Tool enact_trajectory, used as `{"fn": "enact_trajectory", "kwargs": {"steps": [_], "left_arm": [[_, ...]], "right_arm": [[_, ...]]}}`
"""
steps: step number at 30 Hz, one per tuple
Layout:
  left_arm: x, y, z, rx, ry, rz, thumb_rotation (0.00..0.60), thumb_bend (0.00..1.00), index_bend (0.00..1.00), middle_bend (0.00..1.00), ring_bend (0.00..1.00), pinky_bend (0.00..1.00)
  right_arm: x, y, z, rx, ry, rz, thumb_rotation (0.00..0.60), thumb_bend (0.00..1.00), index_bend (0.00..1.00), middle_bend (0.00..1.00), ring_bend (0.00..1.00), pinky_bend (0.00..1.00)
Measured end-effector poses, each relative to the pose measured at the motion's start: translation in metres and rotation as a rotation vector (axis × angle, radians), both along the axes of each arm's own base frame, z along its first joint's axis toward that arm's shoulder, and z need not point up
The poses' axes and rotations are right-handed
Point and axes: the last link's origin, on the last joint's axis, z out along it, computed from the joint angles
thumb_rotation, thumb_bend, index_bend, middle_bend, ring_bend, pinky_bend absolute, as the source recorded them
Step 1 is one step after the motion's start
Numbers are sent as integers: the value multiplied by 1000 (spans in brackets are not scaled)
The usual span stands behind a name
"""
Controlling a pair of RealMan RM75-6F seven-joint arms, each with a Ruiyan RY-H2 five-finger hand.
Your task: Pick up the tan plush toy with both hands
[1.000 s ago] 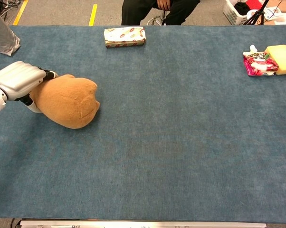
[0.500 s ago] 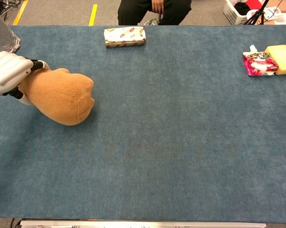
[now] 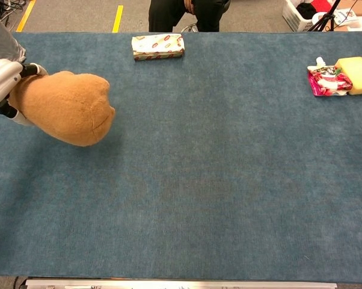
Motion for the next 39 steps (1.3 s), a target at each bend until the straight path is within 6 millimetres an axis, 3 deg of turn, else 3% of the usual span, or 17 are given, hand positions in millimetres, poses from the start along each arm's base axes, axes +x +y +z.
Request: {"fn": "enact_trajectory", "kwargs": {"steps": [4,9,13,24,39], "left_arm": [[13,-3,-3,-18,-38,20,600,246,811,922,767,911],[31,-5,-8,-44,-102,48,600,246,813,925,771,914],[45,-6,-13,-73,-167,82,600,246,815,928,773,918],[94,-4,-25,-153,-356,136,600,246,817,932,775,922],[136,-8,-30,-284,-570,210,600,246,819,936,779,927]], "right_arm": [[19,-5,-3,-6,-24,81,600,0,159,173,230,452],[48,-13,-13,17,-23,196,600,0,2,30,80,383],[68,-17,-24,43,8,282,600,0,0,0,4,317],[129,-23,-74,148,20,503,600,0,0,0,0,232],[173,-33,-105,127,53,684,600,0,0,0,0,186]]}}
